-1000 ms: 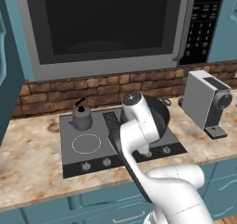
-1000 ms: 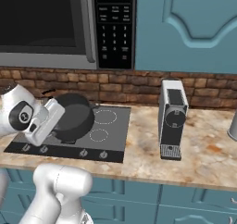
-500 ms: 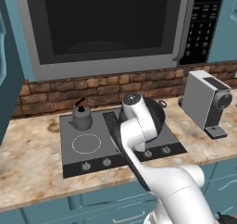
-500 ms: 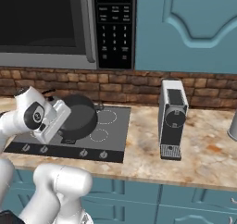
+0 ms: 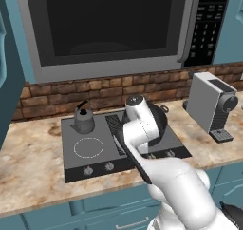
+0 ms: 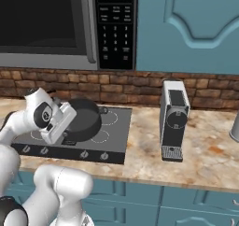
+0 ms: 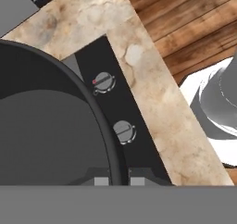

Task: Pick the kettle from the cabinet and place it on a stove burner. Then pick the pot from the counter and place it on another stove burner. Finally, turn both burners on.

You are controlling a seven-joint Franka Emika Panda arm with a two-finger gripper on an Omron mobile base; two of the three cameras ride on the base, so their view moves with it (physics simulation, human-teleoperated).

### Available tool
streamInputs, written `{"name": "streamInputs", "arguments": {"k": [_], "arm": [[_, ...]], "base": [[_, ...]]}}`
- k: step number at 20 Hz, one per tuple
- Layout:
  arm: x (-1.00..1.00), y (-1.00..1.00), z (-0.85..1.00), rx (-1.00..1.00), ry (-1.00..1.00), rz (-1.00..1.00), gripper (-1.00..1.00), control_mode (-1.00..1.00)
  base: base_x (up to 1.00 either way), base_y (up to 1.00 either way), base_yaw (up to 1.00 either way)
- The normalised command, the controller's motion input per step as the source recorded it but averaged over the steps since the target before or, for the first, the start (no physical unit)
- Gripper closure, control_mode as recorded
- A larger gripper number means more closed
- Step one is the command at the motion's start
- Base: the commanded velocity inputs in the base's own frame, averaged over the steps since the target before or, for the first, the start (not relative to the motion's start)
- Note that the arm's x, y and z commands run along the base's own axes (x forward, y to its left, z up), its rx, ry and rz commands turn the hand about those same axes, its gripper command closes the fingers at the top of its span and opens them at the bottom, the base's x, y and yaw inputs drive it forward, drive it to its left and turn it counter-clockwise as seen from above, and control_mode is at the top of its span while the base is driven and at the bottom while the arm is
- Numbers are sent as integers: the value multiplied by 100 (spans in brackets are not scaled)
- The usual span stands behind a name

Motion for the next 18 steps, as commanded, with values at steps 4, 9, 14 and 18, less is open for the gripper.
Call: {"name": "streamInputs", "arguments": {"k": [4,9,14,18], "arm": [[41,0,-1,0,13,0,100,-100],[41,0,-1,0,12,0,100,-100],[29,-3,-9,0,2,0,100,-100],[17,-9,-19,0,-1,0,100,-100]], "base": [[0,0,0],[0,0,0],[0,0,0],[0,0,0]]}}
